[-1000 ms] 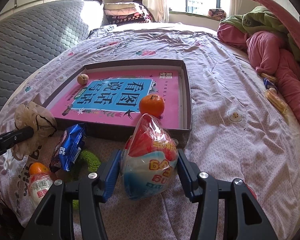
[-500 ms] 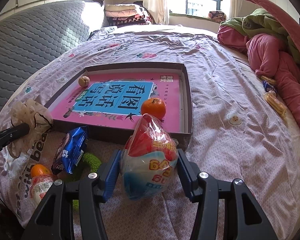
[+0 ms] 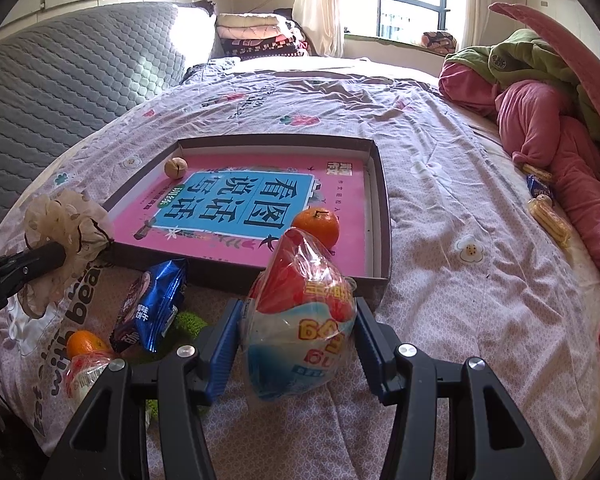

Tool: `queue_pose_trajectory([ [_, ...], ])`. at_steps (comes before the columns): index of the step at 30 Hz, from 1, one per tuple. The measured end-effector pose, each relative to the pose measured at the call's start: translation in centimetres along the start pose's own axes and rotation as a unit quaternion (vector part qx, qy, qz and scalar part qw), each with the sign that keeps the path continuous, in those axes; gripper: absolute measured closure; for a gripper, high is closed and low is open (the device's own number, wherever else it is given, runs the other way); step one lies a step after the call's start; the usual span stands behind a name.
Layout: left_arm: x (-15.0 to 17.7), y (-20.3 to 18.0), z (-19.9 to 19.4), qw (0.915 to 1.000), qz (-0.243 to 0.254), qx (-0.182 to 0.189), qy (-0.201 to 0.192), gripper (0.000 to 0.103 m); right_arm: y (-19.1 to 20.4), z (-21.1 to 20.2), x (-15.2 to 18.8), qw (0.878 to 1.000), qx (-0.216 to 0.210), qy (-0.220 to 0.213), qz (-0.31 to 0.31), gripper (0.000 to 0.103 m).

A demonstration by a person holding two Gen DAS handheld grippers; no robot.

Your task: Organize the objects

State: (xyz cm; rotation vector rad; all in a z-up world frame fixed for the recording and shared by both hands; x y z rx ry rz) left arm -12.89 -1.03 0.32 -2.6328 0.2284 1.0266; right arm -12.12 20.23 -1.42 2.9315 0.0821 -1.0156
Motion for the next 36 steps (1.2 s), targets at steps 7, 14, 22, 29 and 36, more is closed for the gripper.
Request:
queue_pose_trajectory([
  [7, -0.3, -0.6, 0.1, 1.0000, -0.002, 0.000, -0.003, 0.094, 0.4, -0.7, -0.4, 1.000, -0.003, -0.015, -0.007, 0.049],
  [14, -0.7, -1.1, -0.3, 0.9999, 0.000, -0.001, -0.014, 0.094, 0.9, -0.9, -0.6, 1.000, -0.007, -0.021, -0.012, 0.049],
  [22, -1.2, -1.4, -0.6, 0.9996, -0.001, -0.014, -0.025, 0.094, 1.2, -1.9, -1.3, 0.999, -0.013, -0.051, -0.014, 0.049],
  [29, -1.9, -1.7, -0.7, 0.9986, 0.001, -0.034, -0.039, 0.094, 1.8, -2.6, -2.2, 0.997, -0.002, -0.075, -0.023, 0.049],
  [36, -2.4, -2.0, -0.9, 0.9978, 0.001, -0.041, -0.052, 0.094, 2.2, -3.2, -3.0, 0.995, 0.005, -0.094, -0.025, 0.049],
])
Point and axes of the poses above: each gripper's, at about its wrist camera, not at the fingertips, and z roughly the way its jaws point, y to its left, x to its underside, the point moved 3 cm from there along z, roughly the way its jaws point, and after that the axes turned 4 degrees about y, right-handed, at the moved point
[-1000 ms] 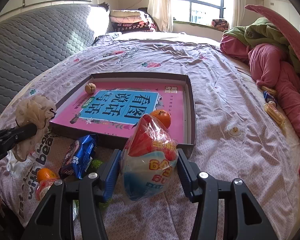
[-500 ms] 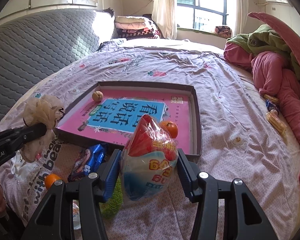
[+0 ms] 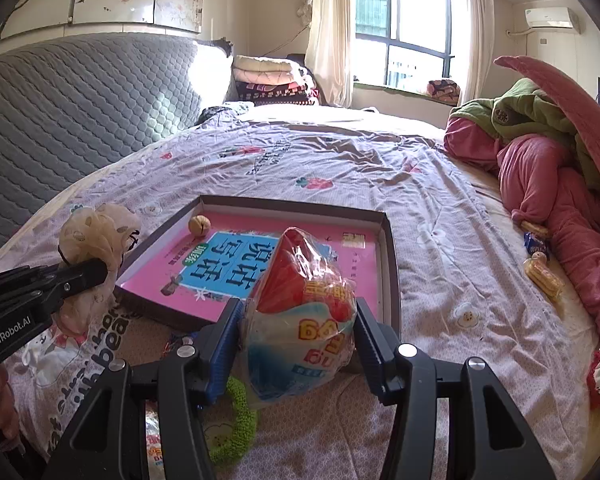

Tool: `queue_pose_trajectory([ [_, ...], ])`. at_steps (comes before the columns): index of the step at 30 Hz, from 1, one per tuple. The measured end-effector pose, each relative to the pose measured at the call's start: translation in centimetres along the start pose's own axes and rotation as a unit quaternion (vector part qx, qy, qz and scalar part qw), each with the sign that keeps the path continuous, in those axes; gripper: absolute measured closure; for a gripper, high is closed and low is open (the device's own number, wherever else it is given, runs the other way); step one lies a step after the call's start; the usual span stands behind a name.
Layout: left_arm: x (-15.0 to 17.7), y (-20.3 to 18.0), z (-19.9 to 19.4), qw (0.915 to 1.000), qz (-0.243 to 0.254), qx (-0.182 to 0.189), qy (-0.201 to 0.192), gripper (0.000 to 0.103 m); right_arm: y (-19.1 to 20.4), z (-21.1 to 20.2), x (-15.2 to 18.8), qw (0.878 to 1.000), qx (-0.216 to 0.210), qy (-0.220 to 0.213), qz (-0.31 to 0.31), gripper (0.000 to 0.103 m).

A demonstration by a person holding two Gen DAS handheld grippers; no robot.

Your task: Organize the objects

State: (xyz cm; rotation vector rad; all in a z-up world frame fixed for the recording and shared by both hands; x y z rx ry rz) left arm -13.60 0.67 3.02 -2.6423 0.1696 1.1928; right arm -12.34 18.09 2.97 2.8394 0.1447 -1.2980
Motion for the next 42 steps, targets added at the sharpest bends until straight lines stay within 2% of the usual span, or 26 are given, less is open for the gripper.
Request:
queue_pose_trajectory([
  [10, -0.8, -0.9, 0.2, 0.9999, 0.004, 0.000, -0.015, 0.094, 0.1, -0.4, -1.6, 0.999, 0.004, -0.031, 0.009, 0.049],
  [22, -1.5, -1.3, 1.7, 0.9999, 0.002, -0.011, -0.010, 0.094, 0.2, 0.2, -2.5, 0.999, 0.009, -0.038, 0.011, 0.049],
  [33, -3.8, -0.8, 2.8, 0.9987, -0.003, -0.031, -0.040, 0.094, 0.2, 1.0, -4.2, 0.998, 0.015, -0.054, 0.012, 0.049],
  [42, -4.4, 0.7, 5.7, 0.9988, -0.014, -0.042, -0.021, 0.094, 0.7, 4.0, -4.6, 0.999, 0.021, -0.035, -0.002, 0.049],
])
Point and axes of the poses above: each gripper's, at about its wrist camera, not at the fingertips, and z roughly the way its jaws point, y to its left, x to its underside, the point moved 3 cm from there along z, roughly the way its jaws point, and after that the axes turned 4 degrees about y, right-handed, at the moved point
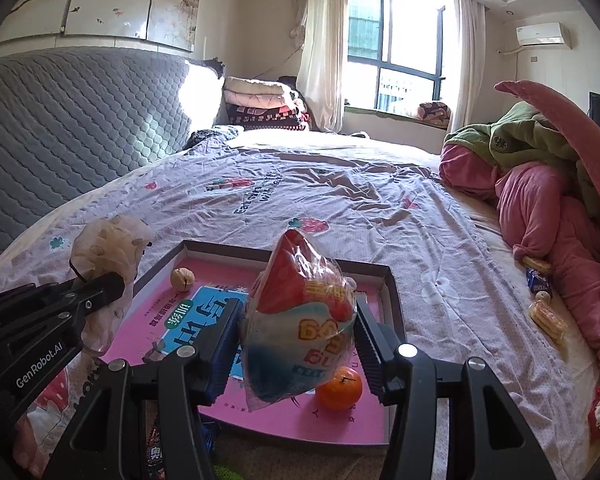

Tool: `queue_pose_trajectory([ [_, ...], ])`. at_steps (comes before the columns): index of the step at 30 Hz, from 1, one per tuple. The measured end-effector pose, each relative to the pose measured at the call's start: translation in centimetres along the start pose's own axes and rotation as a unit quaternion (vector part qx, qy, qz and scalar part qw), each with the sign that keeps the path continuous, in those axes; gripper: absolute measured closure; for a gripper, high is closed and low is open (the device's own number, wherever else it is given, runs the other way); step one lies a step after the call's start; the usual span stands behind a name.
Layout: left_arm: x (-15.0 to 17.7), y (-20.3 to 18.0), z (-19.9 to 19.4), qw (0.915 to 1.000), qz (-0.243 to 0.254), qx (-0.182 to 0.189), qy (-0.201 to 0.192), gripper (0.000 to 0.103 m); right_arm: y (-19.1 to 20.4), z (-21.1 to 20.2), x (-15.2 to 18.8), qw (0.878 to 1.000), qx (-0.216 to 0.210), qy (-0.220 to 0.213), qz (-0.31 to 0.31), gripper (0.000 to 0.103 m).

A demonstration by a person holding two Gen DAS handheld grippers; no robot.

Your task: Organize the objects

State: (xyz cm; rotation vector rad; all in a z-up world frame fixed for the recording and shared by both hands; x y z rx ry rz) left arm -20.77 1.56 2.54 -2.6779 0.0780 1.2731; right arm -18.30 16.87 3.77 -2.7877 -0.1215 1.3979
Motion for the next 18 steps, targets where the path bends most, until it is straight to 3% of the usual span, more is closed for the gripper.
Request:
queue_pose_trajectory([
  [18, 0.9, 0.8, 4.4, 0.9985, -0.012, -0.001, 0.053, 0.094, 0.5, 4.1, 0.8, 0.999, -0.003, 0.042, -0.011, 0.049],
])
Point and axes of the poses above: each gripper's, at about its wrist camera, not at the fingertips, and z roughly the way its jaws point, y to its left, x to its underside, the point moved 3 cm from there along z, roughly the way its jaws point, and after that the axes turned 4 degrees about y, right-handed, at the moved point
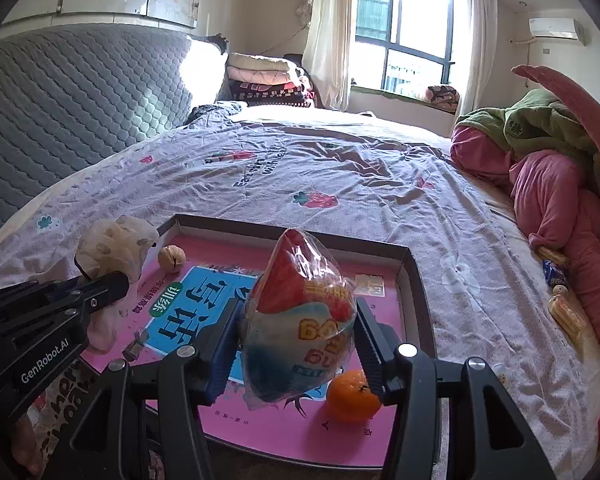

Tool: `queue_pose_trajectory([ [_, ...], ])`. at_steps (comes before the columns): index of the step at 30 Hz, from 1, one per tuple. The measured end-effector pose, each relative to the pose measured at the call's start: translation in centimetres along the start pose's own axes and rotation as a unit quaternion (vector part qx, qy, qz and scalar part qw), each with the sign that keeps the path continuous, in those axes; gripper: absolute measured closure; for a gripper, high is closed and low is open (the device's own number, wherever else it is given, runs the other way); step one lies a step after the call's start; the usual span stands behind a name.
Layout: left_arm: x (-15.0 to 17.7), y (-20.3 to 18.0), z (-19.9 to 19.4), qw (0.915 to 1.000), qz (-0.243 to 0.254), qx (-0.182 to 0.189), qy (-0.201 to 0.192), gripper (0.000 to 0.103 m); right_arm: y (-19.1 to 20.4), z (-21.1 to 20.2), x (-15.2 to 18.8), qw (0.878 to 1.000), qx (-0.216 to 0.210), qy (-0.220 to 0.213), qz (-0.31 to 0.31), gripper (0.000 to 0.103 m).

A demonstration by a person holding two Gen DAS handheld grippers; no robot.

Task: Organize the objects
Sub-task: 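Lower and open left gripper on the mesh bag in the tray while right gripper releases the candy bag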

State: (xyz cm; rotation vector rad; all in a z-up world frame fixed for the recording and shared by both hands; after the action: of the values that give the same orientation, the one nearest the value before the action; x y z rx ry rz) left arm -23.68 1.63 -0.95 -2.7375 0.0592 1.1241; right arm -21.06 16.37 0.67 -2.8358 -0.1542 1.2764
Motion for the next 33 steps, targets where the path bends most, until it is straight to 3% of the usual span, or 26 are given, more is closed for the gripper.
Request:
queue_pose_trajectory([
  [13, 1.0, 0.1, 2.2, 0.9986, 0.001, 0.013, 0.052, 0.093, 0.4, 2.2, 1.0, 0.999, -0.001, 0.034, -0.007, 0.049],
  [19, 1.2, 0.0, 2.5, 0.9975, -0.001, 0.026, 0.065, 0.092, 0.6, 2.8, 1.5, 0.999, -0.007, 0.052, -0.009, 0.049],
  [33, 1.9, -0.6, 3.1, 0.9960, 0.012, 0.018, 0.086, 0.090, 0.6, 3.3, 2.4, 0.998, -0.007, 0.068, -0.014, 0.049],
])
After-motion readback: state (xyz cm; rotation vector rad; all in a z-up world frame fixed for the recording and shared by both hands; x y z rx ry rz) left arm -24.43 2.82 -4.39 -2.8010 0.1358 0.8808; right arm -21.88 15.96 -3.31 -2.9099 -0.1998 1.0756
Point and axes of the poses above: each gripper's, at about its wrist camera, not at the fingertips, and z roughly the way its jaws point, y to its left, x to its underside, the point moved 3 cm from there along z, roughly the way its jaws point, and after that the axes turned 4 degrees about y, right-handed, at the moved point
